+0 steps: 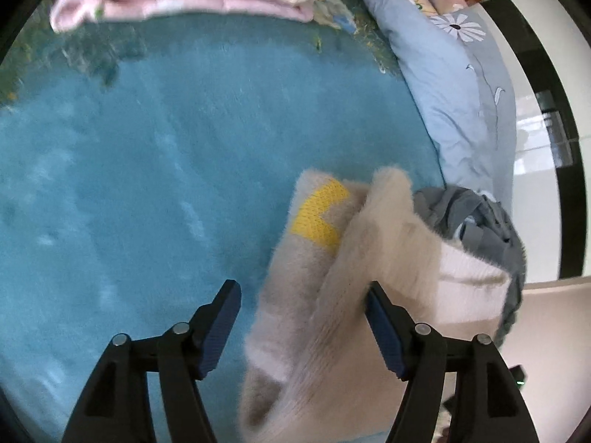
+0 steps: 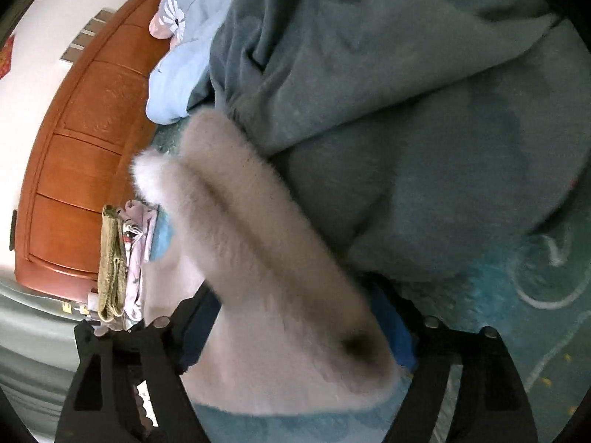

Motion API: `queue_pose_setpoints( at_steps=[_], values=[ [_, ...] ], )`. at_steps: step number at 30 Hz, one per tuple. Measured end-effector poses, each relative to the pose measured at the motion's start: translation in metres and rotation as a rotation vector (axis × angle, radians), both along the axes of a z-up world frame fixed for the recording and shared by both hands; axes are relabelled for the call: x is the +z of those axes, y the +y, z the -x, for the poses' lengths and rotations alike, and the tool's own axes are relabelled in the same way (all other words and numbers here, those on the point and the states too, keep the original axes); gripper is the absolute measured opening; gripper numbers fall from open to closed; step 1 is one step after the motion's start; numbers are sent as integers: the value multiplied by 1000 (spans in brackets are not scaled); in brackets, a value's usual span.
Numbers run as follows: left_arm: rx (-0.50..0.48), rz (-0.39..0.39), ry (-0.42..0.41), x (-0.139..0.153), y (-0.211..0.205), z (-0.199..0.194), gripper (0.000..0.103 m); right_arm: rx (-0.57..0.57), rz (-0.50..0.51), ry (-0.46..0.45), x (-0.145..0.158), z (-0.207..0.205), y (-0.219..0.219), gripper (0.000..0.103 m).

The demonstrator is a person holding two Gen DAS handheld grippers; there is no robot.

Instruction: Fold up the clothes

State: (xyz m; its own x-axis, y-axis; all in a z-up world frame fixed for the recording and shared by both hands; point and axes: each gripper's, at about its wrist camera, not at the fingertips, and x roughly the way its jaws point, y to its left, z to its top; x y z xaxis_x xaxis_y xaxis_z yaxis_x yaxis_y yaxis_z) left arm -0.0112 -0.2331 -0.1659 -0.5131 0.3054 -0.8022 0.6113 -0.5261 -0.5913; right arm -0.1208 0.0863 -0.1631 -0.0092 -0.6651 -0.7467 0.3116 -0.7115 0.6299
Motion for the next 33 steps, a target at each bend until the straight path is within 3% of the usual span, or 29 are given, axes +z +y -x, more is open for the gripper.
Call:
queue_pose_setpoints(
  at_steps=[7,10,12,13,17,21,25,33],
  values=[
    [80,-207,50,-30,-9,6,72,49,-32,10,-5,10,-22,87],
    [48,-164,54,-26,-3,10,72,49,-46,7,-4,10,-27,86],
    [24,-145,64,-22,-1,11,58,47,-52,9,-1,4,-27,83],
    [19,-145,68,-21,0,10,57,46,-56,17,1,0,-26,81],
    [38,-125,97,-10,-1,3,38,32,-88,22,4,-6,-24,60],
    [15,5,164,26,10,-8,33,38,-104,72,24,-21,-31,40],
    [36,8,220,53,4,-26,32,134,-126,149,56,-43,-46,38],
    [77,73,355,127,-65,-76,31,255,2,204,122,-74,-144,37]
  ],
)
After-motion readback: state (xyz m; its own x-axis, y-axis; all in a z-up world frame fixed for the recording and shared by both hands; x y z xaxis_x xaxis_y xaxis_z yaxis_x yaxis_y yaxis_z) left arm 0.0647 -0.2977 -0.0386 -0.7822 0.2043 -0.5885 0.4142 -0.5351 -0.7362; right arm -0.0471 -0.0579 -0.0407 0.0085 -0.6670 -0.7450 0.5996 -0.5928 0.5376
